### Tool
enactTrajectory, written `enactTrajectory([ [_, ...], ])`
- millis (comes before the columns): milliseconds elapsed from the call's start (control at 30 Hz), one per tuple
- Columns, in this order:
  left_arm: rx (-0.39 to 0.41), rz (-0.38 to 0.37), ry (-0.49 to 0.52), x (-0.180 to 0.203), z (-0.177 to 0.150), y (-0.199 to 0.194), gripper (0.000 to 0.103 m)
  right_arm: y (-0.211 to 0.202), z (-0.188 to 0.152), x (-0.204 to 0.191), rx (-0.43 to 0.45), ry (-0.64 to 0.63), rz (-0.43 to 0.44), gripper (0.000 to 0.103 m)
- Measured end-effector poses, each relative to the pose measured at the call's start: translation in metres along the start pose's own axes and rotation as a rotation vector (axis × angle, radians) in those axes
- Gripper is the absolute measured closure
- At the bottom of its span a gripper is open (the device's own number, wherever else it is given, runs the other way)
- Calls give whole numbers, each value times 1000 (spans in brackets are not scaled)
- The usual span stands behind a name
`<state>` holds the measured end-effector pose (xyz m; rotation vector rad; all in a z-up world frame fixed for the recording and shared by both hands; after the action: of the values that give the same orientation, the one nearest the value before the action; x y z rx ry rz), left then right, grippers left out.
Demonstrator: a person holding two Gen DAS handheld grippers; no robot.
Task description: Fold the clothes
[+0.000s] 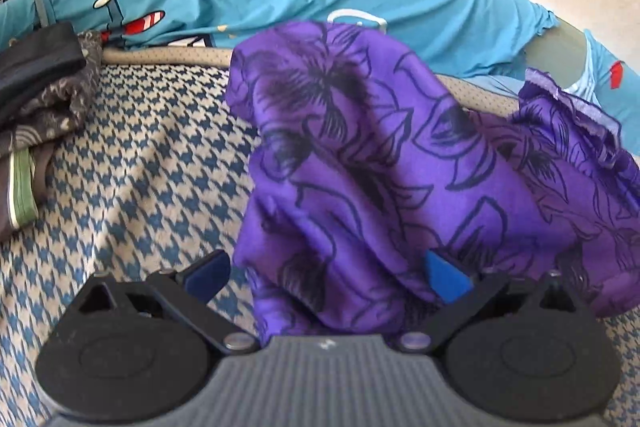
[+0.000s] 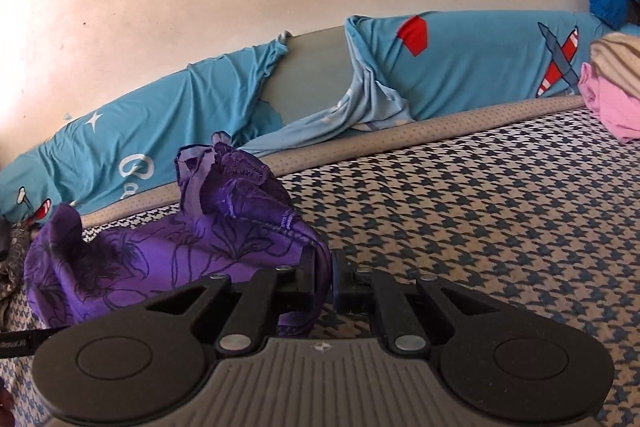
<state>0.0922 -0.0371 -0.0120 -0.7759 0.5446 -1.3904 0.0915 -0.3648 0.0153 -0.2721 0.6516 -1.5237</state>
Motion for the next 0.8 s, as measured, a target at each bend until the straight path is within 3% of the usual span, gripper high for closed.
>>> enactTrajectory([
  [133, -66, -35, -5, -1, -16, 2, 0, 0, -5, 11, -34, 20, -87, 97],
  [233, -129, -41, -48, -6, -32, 9, 0, 2, -10, 38, -94, 134, -90, 97],
  [367, -88, 7, 48, 6, -44, 0, 0, -4, -13, 60, -111, 263, -13, 95],
  [533, -34, 72, 170, 18, -73, -10, 0, -13, -7, 53, -79, 273, 123, 89],
  [700, -8, 58, 160, 10, -90, -23, 0, -18, -5, 33, -67, 259, 331, 51],
  [800, -2, 59, 162, 7, -94, -27, 0, -20, -7, 20, -63, 228, 417, 40],
])
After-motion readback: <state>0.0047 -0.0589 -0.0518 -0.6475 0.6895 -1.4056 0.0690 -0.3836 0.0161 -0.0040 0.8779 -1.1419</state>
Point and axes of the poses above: each gripper's, at about its wrist camera, not at the fingertips, and y roughly the way its jaws point, x to its right, z to its top, the point moved 3 cm from there along y, roughly the way its jaws point, and after that the axes turned 2 degrees about y, right-handed, at the moved point
